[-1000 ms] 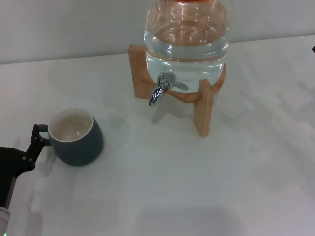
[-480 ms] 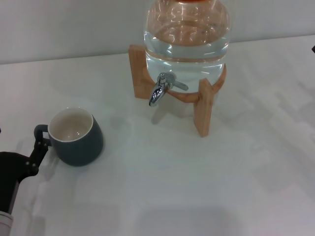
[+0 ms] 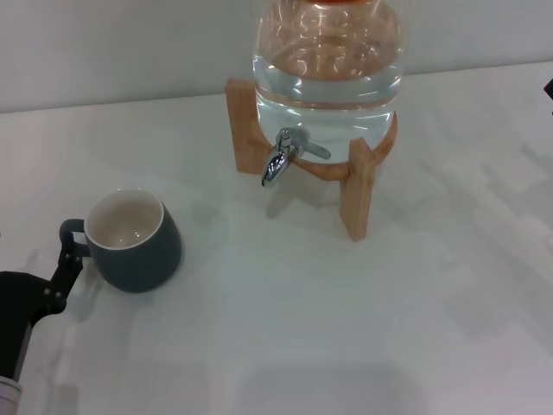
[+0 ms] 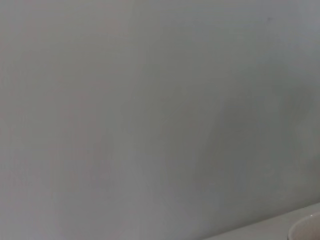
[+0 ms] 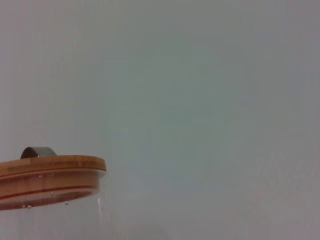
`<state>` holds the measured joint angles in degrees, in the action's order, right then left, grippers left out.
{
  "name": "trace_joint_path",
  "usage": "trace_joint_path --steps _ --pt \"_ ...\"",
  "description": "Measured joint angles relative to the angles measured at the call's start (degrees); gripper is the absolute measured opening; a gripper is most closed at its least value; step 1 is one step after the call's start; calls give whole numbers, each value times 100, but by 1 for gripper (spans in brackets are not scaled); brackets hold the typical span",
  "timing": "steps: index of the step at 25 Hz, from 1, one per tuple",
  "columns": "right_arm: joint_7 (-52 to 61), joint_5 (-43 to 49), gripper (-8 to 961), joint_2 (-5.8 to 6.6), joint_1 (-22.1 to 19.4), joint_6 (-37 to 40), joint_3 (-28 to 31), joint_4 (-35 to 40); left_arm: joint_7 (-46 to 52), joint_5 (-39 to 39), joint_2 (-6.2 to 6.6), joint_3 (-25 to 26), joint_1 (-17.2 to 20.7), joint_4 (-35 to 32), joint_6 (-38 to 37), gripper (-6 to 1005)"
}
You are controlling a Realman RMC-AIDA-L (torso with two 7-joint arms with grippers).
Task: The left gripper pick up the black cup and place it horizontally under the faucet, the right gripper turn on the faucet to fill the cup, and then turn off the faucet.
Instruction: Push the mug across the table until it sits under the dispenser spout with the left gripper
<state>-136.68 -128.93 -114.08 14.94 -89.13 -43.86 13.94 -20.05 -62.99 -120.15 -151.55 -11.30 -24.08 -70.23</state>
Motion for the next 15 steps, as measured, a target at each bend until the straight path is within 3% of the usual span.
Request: trace_joint_path --steps 15 --pt "40 -1 844 1 0 -2 0 4 59 -37 0 -14 6 17 77 880"
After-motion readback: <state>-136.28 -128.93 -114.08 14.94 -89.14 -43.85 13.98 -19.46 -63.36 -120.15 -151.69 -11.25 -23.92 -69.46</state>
